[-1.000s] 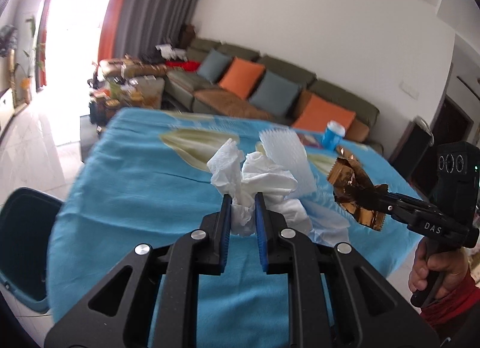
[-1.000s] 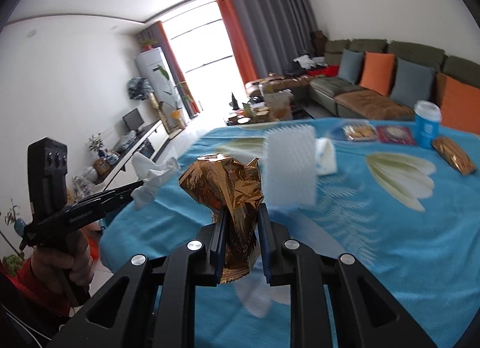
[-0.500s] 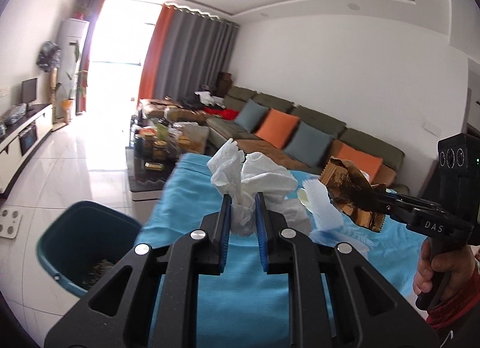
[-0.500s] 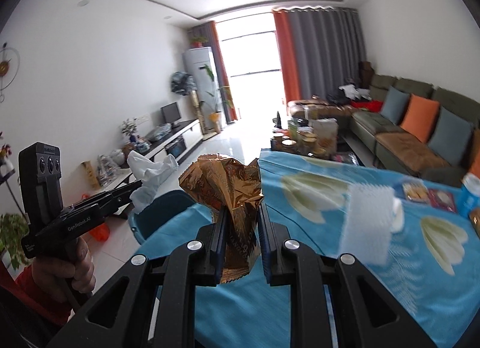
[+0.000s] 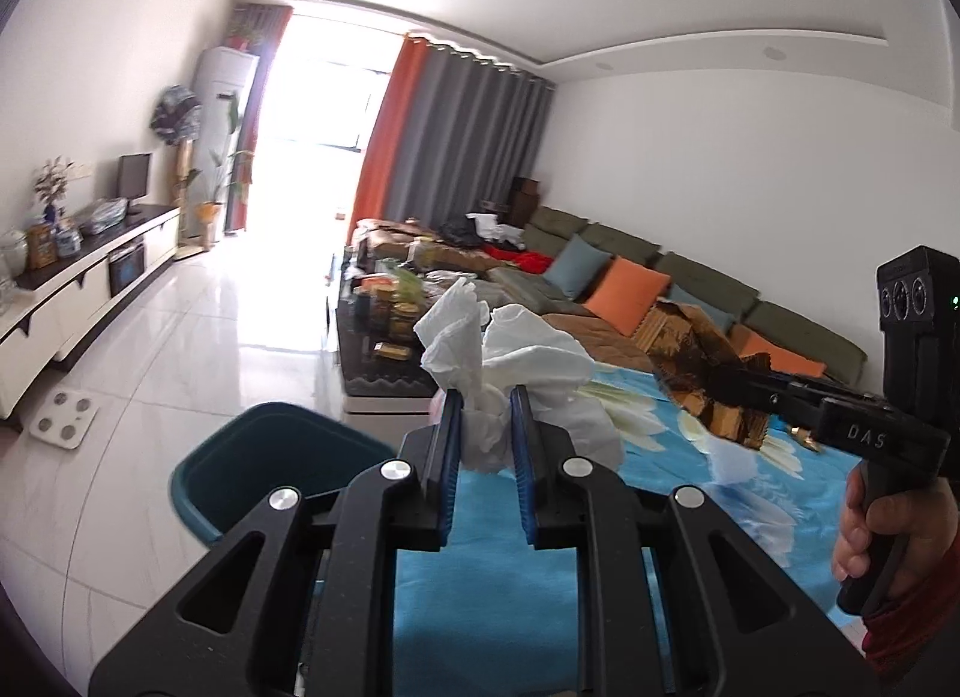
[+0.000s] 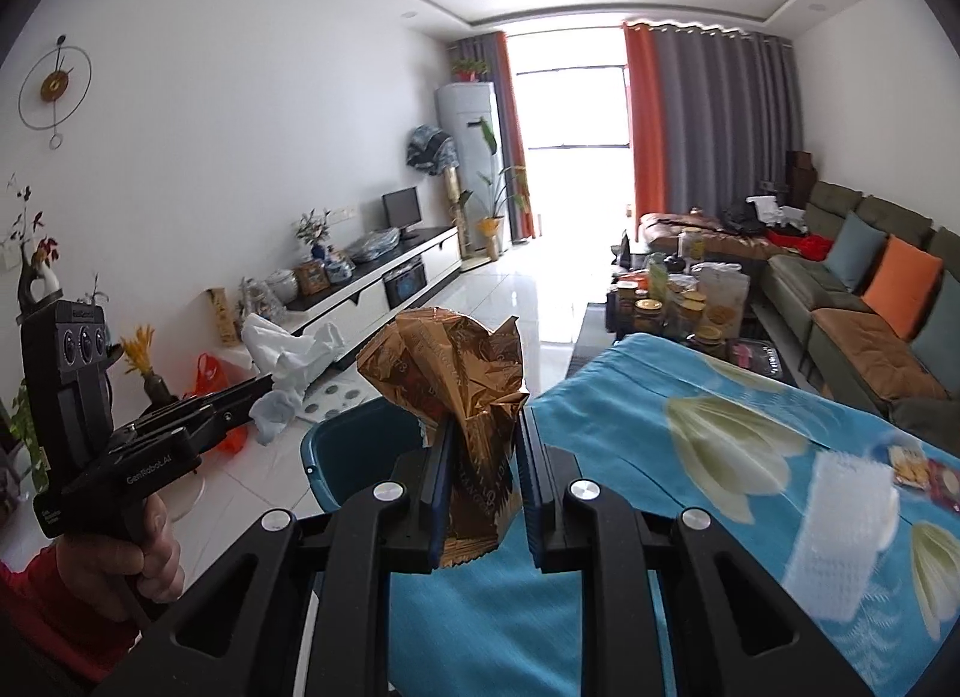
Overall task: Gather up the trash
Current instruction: 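Carry the gold wrapper and tissue in both tools over the teal bin, then open both tools to drop the wrapper and tissue into the bin, then move both tools back over the bed toward the foam net and cup, then grasp the white foam net with the right tool while the left tool grasps the dotted paper cup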
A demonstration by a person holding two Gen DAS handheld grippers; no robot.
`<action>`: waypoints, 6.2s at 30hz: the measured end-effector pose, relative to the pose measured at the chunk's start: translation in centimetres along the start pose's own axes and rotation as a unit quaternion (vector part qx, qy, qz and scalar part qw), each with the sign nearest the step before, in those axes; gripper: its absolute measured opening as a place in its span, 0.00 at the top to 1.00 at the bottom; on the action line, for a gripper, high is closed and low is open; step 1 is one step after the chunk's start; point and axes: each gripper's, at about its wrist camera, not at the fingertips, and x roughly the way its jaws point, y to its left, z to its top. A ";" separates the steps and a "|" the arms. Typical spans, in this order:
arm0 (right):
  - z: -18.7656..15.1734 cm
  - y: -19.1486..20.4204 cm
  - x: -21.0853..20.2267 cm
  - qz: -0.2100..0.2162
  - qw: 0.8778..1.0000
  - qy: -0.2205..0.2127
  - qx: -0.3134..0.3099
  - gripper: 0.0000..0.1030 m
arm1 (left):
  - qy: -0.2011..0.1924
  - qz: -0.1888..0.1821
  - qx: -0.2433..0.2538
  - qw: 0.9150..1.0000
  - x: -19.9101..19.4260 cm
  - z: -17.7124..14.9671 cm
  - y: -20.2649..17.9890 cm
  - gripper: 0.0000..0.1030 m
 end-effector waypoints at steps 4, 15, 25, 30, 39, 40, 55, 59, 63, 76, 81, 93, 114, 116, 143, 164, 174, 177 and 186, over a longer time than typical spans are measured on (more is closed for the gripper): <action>0.8 1.4 2.8 0.012 0.999 0.021 -0.025 0.82 | 0.007 0.042 -0.014 0.999 -0.1 -0.4 2.8 0.84; 1.9 4.4 11.1 0.049 0.992 0.089 -0.071 0.81 | 0.031 0.099 -0.048 0.993 1.0 -0.6 9.5 0.84; 2.5 6.4 17.3 0.065 0.984 0.137 -0.092 0.81 | 0.080 0.114 -0.068 0.988 5.0 -3.0 12.0 0.83; 2.2 6.7 20.7 0.069 0.979 0.166 -0.093 0.81 | 0.102 0.118 -0.076 0.985 7.6 -4.3 13.1 0.83; 1.5 7.5 24.9 0.079 0.971 0.207 -0.088 0.80 | 0.143 0.126 -0.089 0.978 11.6 -6.5 15.2 0.83; 1.4 7.5 25.2 0.079 0.970 0.211 -0.088 0.79 | 0.148 0.127 -0.089 0.977 12.1 -6.7 15.4 0.83; 0.9 7.8 28.7 0.080 0.962 0.249 -0.080 0.63 | 0.179 0.153 -0.080 0.969 16.6 -7.8 16.1 0.56; 1.1 7.5 28.4 0.080 0.965 0.240 -0.072 0.55 | 0.170 0.164 -0.083 0.968 16.5 -7.5 16.3 0.49; 1.4 7.2 27.6 0.082 0.968 0.230 -0.065 0.52 | 0.159 0.173 -0.084 0.968 15.4 -7.3 16.7 0.45; 2.6 4.9 20.1 0.081 0.985 0.149 -0.037 0.20 | 0.108 0.198 -0.067 0.972 11.2 -5.1 14.9 0.16; 2.3 3.0 16.7 0.076 0.990 0.120 -0.015 0.08 | 0.089 0.204 -0.051 0.973 9.8 -3.7 13.5 0.07; -0.8 -0.2 10.3 0.060 0.995 0.082 0.020 0.07 | 0.063 0.201 -0.037 0.977 7.6 -1.0 9.3 0.05; -8.5 -6.7 -4.2 -0.091 0.992 0.013 0.089 0.07 | 0.049 0.019 0.038 0.998 8.5 -1.7 -5.5 0.06; -9.0 -7.0 -5.0 -0.108 0.990 0.007 0.093 0.07 | 0.054 -0.003 0.043 0.998 8.6 -2.0 -6.4 0.06; -15.0 -11.3 -12.8 -0.228 0.955 -0.032 0.186 0.07 | 0.078 -0.133 0.133 0.979 10.6 -4.7 -17.0 0.06; -10.5 -19.1 -6.3 -0.223 0.951 0.037 0.210 0.07 | 0.110 -0.118 0.110 0.981 19.0 -2.9 -15.6 0.06; -10.0 -21.6 -2.2 -0.191 0.951 0.097 0.223 0.34 | 0.123 -0.120 0.103 0.980 21.6 -2.6 -15.5 0.06; -10.2 -22.3 -1.8 -0.179 0.951 0.105 0.230 0.47 | 0.129 -0.121 0.099 0.979 22.6 -2.5 -15.7 0.06; -10.7 -22.6 -2.3 -0.144 0.954 0.092 0.246 0.84 | 0.140 -0.134 0.109 0.975 24.7 -2.7 -17.8 0.06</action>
